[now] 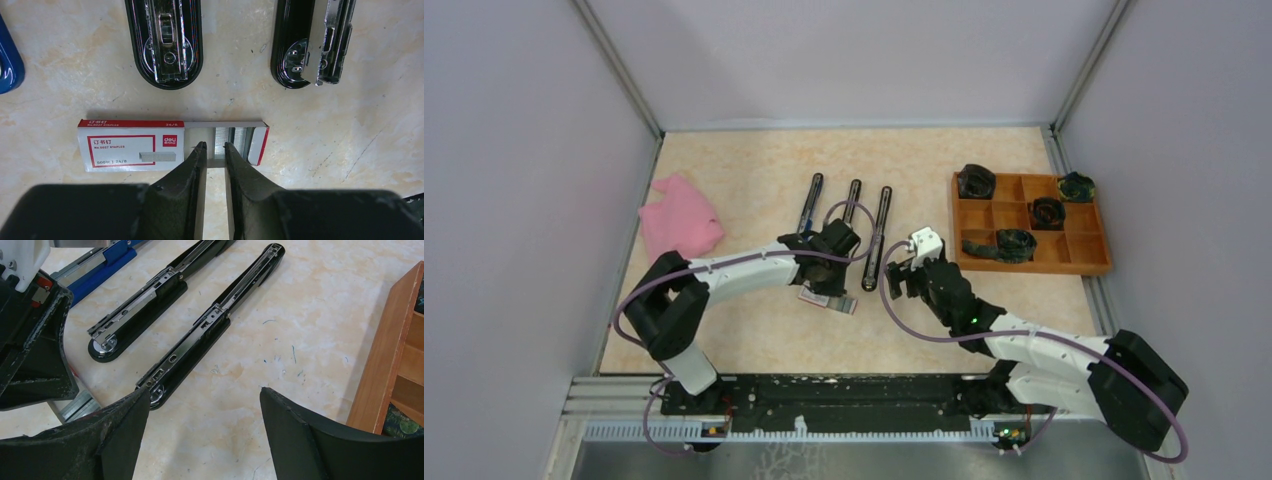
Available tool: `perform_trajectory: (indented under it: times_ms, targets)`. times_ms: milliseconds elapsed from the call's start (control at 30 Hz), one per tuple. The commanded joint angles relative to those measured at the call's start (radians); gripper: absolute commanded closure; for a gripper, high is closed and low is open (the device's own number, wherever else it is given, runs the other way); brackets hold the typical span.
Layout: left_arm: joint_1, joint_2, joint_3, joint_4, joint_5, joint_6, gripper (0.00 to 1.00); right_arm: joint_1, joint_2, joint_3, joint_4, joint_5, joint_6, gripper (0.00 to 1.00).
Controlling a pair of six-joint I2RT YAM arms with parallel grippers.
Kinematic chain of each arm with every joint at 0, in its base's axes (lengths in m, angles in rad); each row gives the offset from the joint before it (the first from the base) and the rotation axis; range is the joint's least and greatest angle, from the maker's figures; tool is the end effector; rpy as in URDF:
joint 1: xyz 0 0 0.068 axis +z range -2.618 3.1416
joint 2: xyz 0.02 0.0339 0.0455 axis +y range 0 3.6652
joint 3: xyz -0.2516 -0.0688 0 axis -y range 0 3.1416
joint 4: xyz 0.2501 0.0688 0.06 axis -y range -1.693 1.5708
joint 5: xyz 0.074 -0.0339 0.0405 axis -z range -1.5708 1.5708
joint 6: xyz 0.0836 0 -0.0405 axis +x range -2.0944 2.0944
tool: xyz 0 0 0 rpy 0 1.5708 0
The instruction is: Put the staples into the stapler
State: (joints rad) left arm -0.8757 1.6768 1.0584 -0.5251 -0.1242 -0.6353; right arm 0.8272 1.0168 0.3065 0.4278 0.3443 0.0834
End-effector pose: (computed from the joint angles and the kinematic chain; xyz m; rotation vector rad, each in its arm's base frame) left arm 0.2323 -0.2623 0.1247 0.2911 2.7177 -0.2829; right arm 0.1988 0.1745 0.1673 -0.4430 1.7943 0.3190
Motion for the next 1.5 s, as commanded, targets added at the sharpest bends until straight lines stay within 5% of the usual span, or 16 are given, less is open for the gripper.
perform_trajectory:
  times_ms: [0, 1000, 1467]
  targets:
    - [-0.007, 0.023, 0.029, -0.019, -0.005, 0.004, 0.75, 0.012, 0.009, 0.015, 0.057, 0.018, 0.011, 0.19]
    - [-0.010, 0.103, 0.027, -0.016, 0.011, 0.011, 0.83, 0.011, 0.033, 0.025, 0.050, -0.001, 0.007, 0.19]
    - [-0.009, 0.041, 0.007, 0.002, -0.012, 0.001, 0.98, 0.010, 0.011, 0.021, 0.047, -0.029, 0.008, 0.19]
